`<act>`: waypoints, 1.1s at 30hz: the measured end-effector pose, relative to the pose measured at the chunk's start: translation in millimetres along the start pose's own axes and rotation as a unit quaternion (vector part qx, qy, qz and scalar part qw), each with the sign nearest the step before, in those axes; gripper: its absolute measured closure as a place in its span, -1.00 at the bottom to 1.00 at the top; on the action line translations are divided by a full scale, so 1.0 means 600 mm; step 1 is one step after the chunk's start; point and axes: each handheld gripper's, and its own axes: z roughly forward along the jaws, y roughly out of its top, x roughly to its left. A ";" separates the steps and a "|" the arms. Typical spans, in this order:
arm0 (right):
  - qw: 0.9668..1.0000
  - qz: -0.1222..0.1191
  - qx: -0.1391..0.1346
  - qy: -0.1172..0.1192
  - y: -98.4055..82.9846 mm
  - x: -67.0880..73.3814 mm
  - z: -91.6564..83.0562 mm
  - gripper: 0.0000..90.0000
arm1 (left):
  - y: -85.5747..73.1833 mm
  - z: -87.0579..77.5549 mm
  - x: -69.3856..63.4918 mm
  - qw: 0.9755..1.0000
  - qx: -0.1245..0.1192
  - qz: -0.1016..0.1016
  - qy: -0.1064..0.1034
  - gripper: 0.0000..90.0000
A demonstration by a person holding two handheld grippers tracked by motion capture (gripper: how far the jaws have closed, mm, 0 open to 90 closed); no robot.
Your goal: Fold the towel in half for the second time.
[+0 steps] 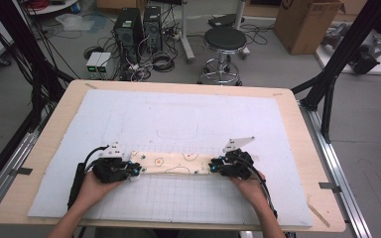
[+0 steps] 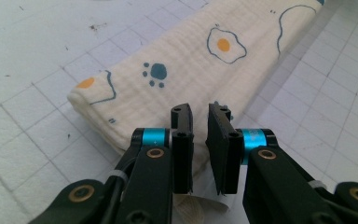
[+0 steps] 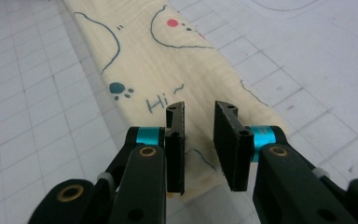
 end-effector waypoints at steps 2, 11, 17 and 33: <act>1.000 0.002 -0.001 0.000 -0.003 -0.001 0.000 0.62 | 0.000 0.000 -0.001 1.000 0.000 -0.002 0.000 0.75; 1.000 0.002 -0.012 0.008 -0.010 -0.005 0.004 0.57 | -0.002 -0.002 0.001 1.000 -0.006 -0.002 -0.006 0.61; 0.999 0.013 -0.038 0.013 -0.006 -0.006 -0.005 0.40 | 0.006 -0.019 0.022 0.998 -0.045 -0.043 0.018 0.47; 0.994 0.102 -0.034 -0.001 -0.005 -0.053 -0.001 0.21 | 0.008 0.012 0.082 0.989 -0.029 -0.143 0.016 0.33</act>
